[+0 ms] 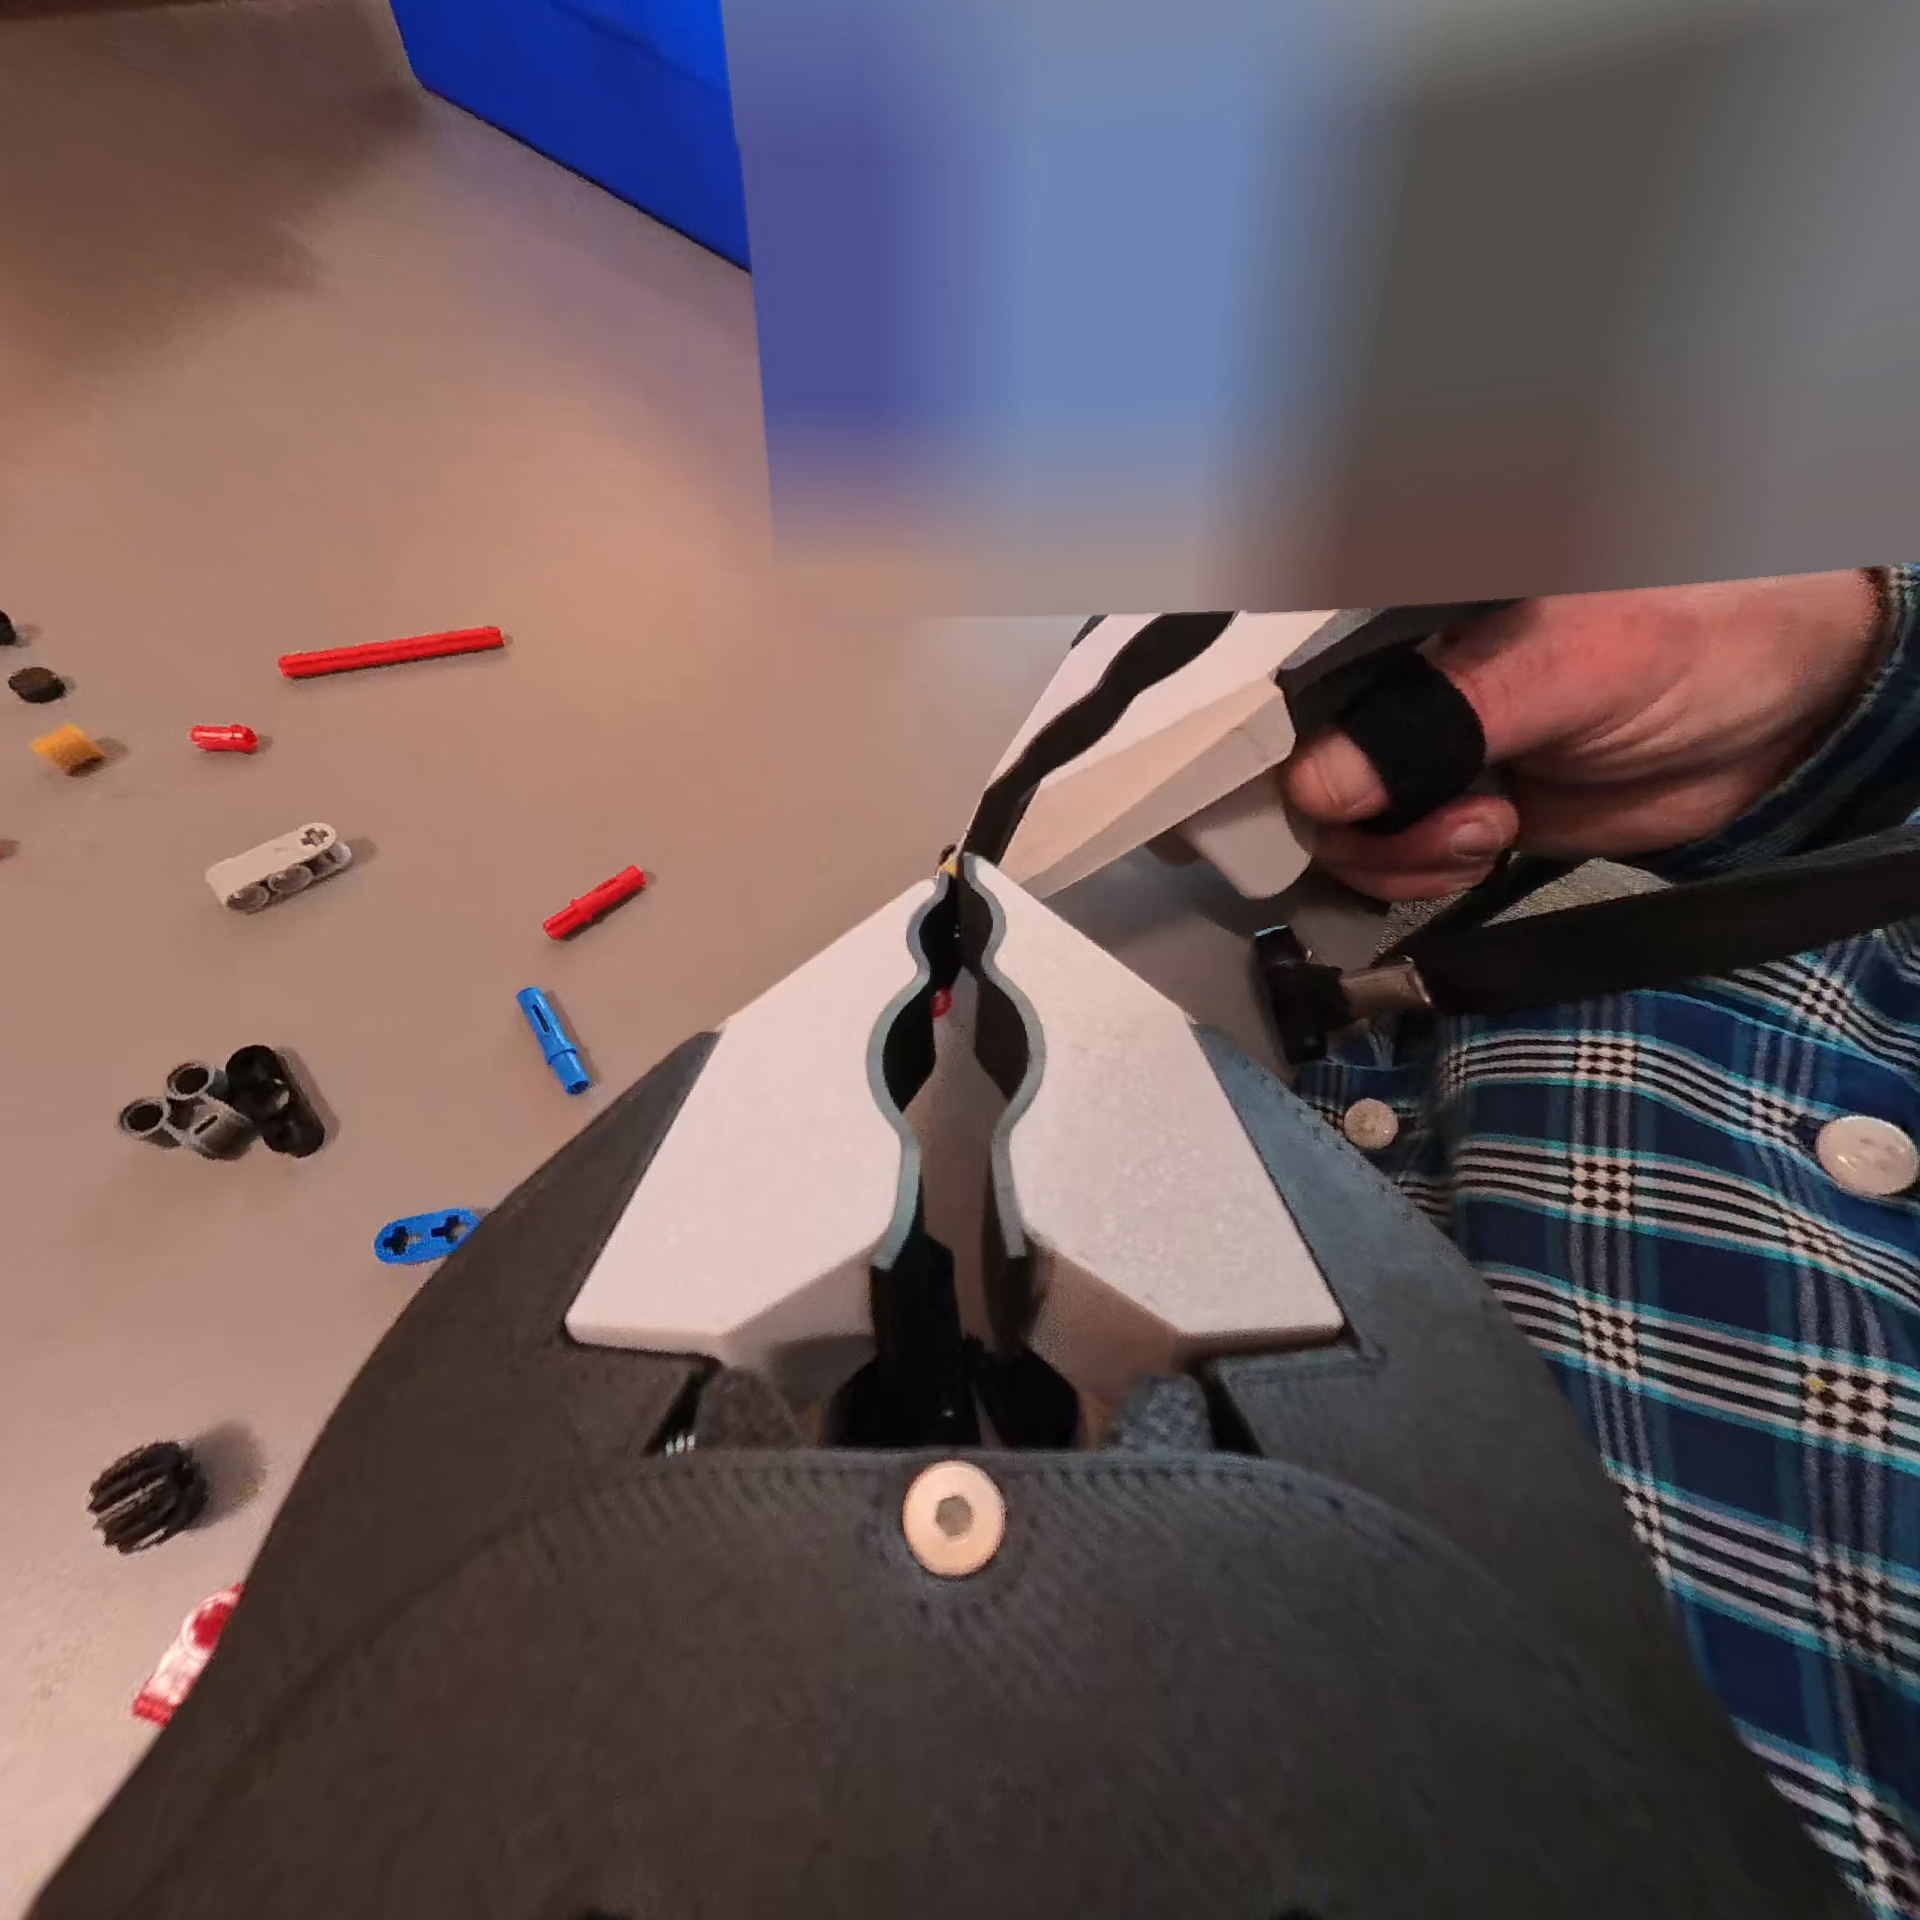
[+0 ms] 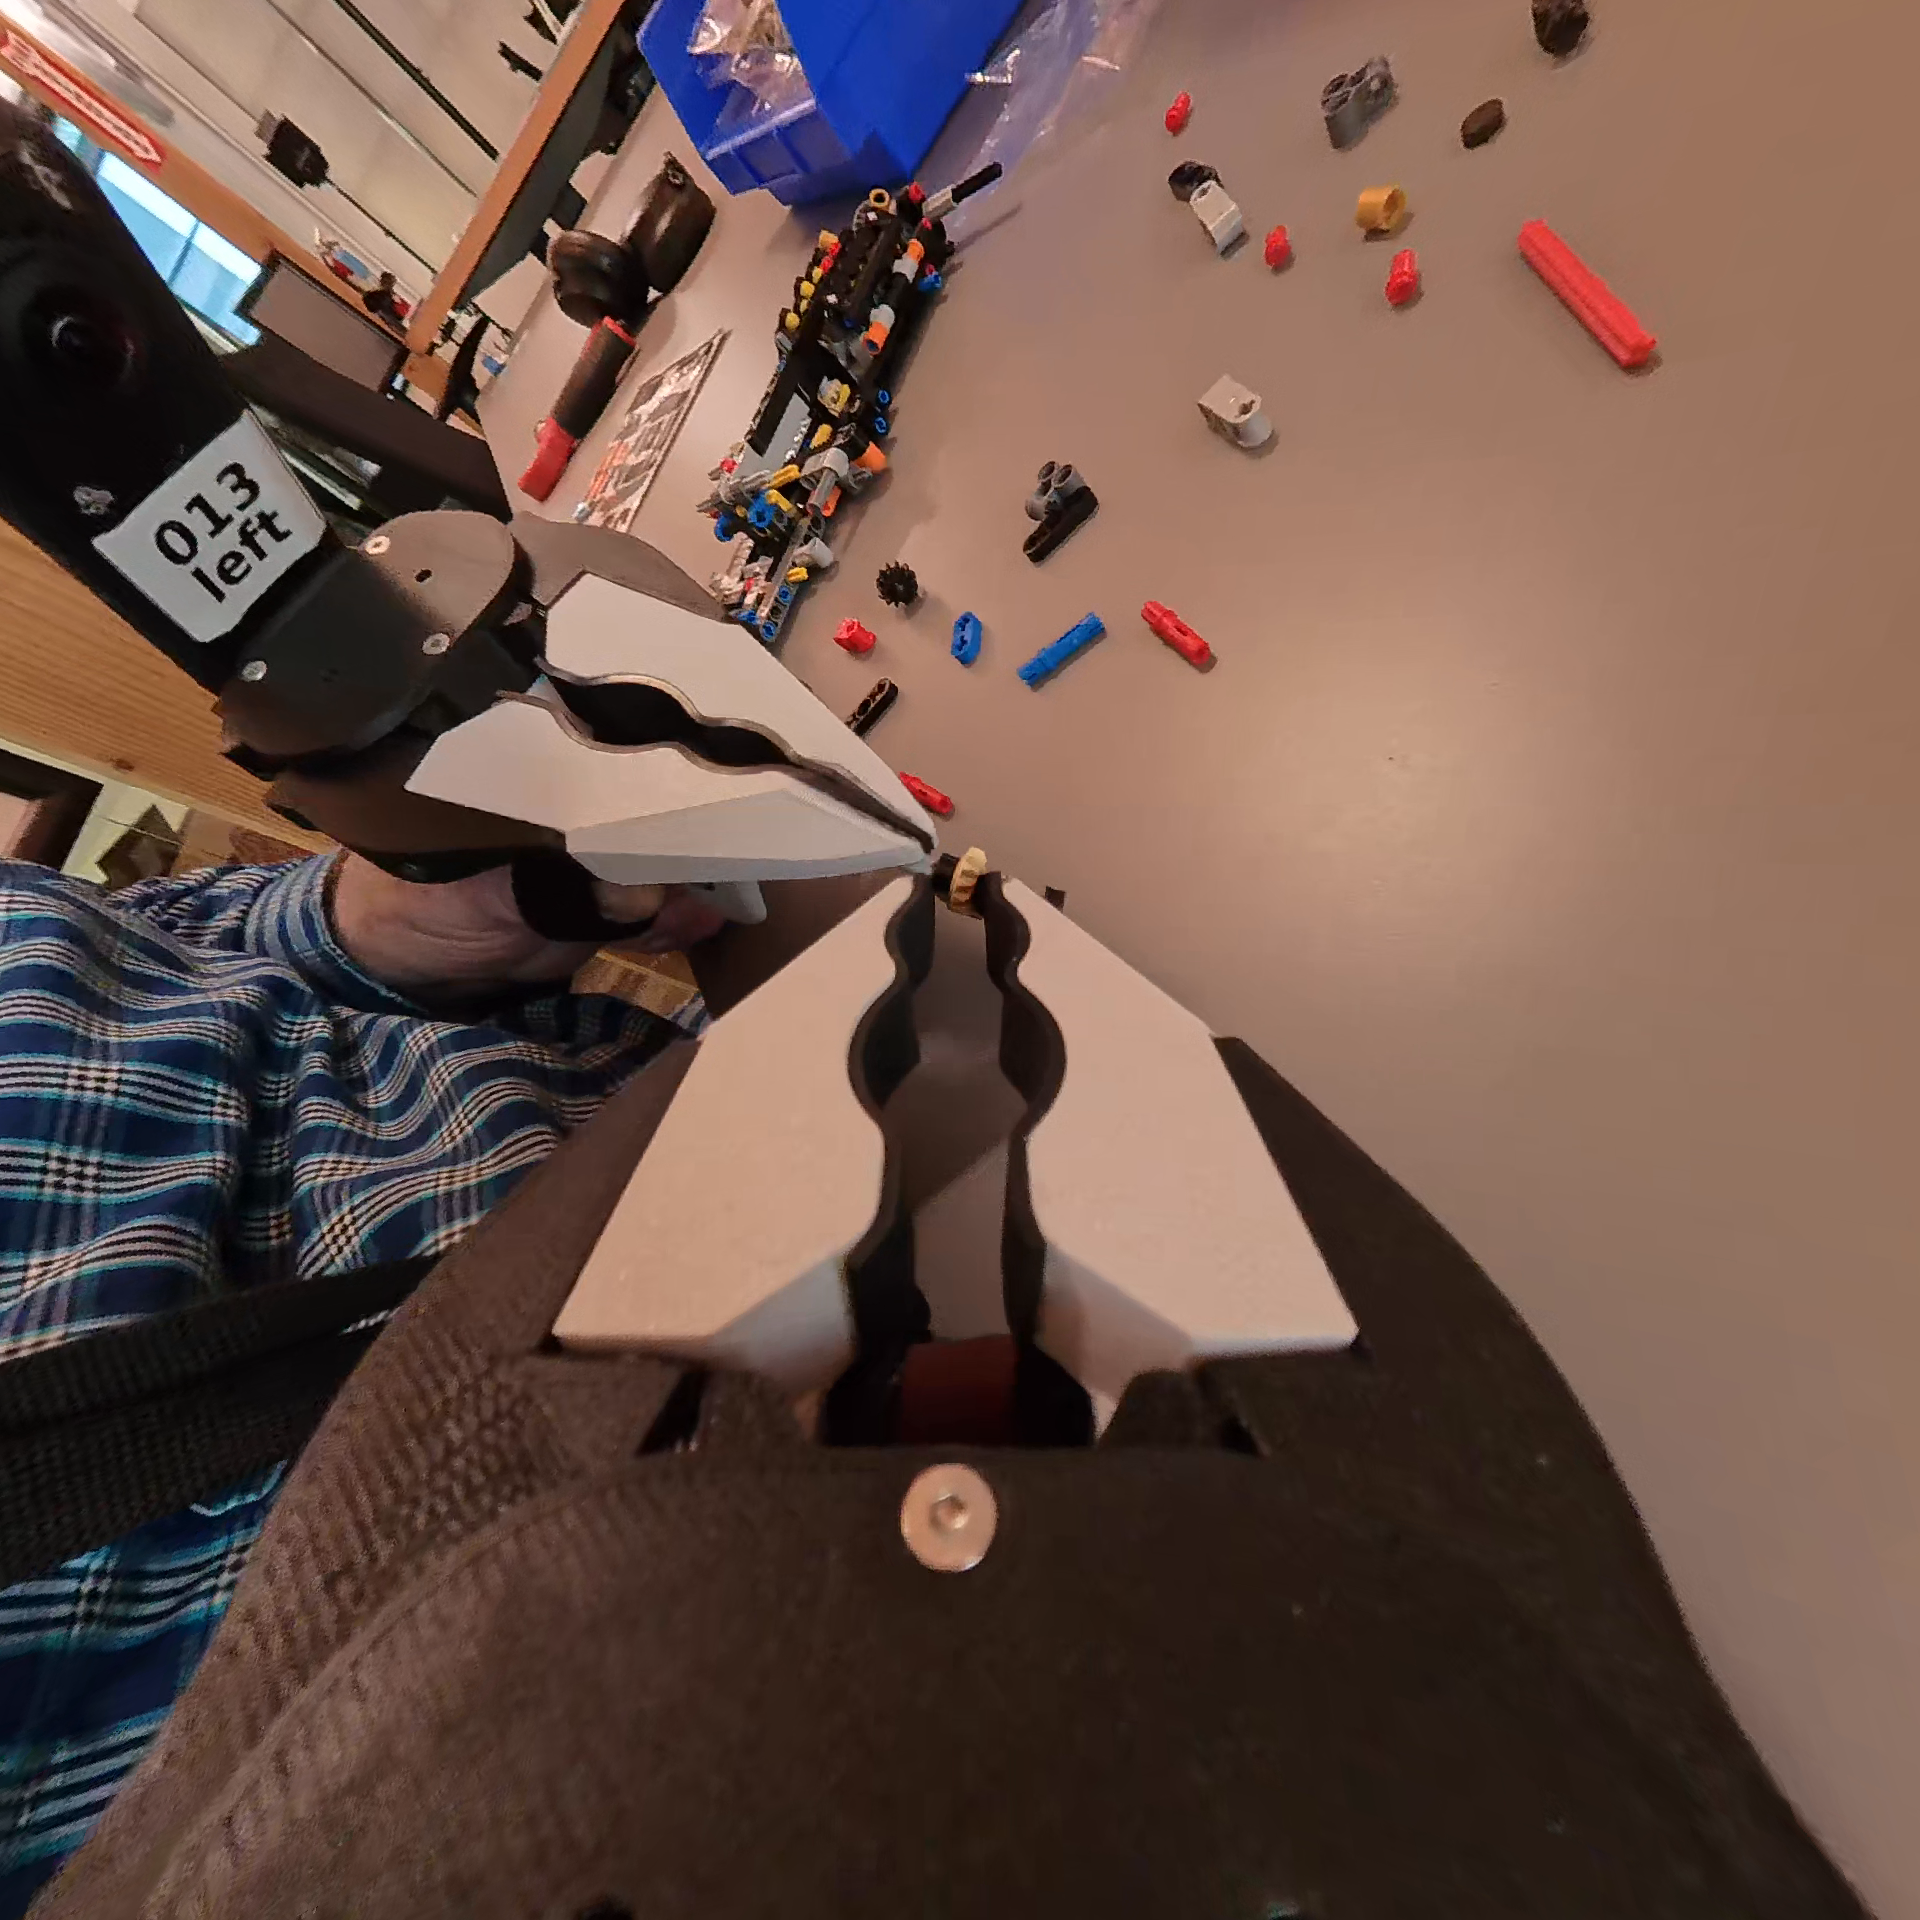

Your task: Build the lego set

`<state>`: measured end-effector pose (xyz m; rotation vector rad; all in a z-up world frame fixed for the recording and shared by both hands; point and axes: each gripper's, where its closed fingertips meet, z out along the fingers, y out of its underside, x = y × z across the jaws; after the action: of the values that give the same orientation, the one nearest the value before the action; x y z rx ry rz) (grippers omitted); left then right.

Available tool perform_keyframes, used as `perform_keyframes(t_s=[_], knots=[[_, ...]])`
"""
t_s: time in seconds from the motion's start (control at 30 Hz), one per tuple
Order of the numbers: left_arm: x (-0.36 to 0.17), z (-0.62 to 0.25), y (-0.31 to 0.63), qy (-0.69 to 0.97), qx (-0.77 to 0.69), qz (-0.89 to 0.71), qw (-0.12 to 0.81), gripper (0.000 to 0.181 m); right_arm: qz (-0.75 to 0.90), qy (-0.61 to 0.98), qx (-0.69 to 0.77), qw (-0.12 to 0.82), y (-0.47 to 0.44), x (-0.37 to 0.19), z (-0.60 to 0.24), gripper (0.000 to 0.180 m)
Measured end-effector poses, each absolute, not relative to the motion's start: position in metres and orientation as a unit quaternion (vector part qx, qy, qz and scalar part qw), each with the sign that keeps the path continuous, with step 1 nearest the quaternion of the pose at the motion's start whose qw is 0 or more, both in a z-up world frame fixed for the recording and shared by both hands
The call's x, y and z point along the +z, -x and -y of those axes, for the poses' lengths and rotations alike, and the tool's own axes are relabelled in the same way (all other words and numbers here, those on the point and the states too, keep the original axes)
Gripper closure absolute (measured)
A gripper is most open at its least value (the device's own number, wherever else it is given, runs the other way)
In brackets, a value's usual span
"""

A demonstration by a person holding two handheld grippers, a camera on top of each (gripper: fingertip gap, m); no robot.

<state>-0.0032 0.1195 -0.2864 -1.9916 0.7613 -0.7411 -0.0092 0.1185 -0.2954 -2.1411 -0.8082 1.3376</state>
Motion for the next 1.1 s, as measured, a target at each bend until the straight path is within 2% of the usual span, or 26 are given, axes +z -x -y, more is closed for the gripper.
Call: perform_keyframes(t_s=[0.2, 0.37, 0.63, 1.1], knots=[[-0.285, -0.116, 0.008, 0.797, -0.332, -0.287, 0.415, 0.178, 0.315, 0.783, 0.474, 0.252, 0.011, -0.297, -0.116, 0.173], [-0.285, -0.107, 0.011, 0.795, -0.349, -0.292, 0.401, 0.166, 0.323, 0.78, 0.472, 0.253, 0.012, -0.296, -0.115, 0.174], [-0.285, -0.107, 0.008, 0.791, -0.322, -0.327, 0.404, 0.176, 0.334, 0.777, 0.467, 0.258, 0.013, -0.296, -0.113, 0.175], [-0.299, -0.101, 0.017, 0.805, -0.285, -0.344, 0.391, 0.179, 0.388, 0.768, 0.429, 0.273, 0.014, -0.299, -0.105, 0.172]])
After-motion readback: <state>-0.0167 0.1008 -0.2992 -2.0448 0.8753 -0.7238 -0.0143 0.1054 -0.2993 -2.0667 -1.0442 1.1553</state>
